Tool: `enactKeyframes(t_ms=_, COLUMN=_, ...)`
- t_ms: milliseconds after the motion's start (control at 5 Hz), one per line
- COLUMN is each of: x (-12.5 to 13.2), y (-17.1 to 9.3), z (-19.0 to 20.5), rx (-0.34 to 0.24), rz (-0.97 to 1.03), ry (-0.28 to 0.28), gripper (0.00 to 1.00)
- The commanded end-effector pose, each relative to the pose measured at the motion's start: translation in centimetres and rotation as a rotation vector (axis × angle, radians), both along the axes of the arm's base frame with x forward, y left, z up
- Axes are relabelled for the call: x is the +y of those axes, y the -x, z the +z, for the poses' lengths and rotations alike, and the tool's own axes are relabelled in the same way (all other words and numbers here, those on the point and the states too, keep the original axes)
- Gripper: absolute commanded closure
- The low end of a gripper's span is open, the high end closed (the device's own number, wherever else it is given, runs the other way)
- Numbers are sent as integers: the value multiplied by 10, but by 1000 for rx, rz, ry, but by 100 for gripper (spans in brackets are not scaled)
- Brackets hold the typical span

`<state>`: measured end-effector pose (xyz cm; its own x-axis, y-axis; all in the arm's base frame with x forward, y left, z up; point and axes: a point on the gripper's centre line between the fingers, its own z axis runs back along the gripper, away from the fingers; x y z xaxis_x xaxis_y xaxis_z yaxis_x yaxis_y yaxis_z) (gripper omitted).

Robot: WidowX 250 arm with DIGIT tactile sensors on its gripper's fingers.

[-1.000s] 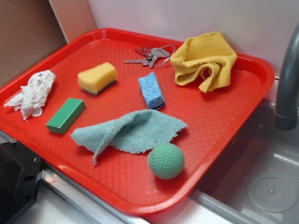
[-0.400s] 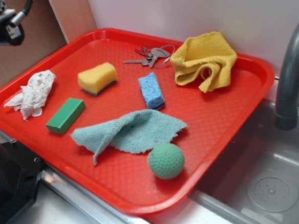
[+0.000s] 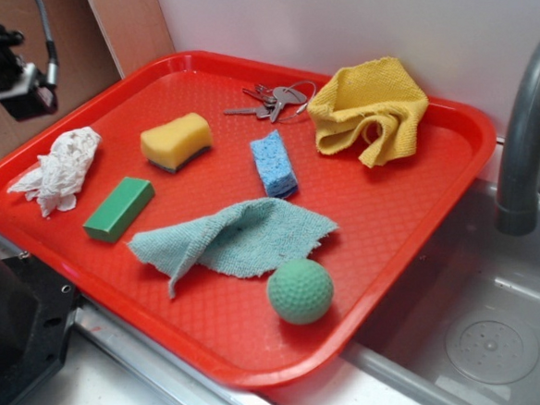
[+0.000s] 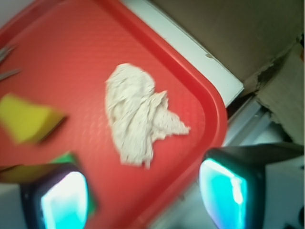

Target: Grab the white paper.

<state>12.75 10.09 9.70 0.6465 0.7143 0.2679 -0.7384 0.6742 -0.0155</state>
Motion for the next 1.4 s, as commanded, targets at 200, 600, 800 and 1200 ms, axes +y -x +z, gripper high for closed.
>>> enactKeyframes(t_ms=200, x=33, y=-9, z=-64, rx=78, rz=-8, ry=63, gripper=0)
enactKeyframes(t_ms=600, x=20, y=28, z=-94, rx=129, rz=-68, ry=96, gripper=100)
enactKeyframes(t_ms=800, x=21, y=40, z=-93, rx=136, rz=-127, ry=104, gripper=100)
enactKeyframes(t_ms=1200, x=34, y=55, z=-49, rx=300, rz=-621, ry=153, gripper=100)
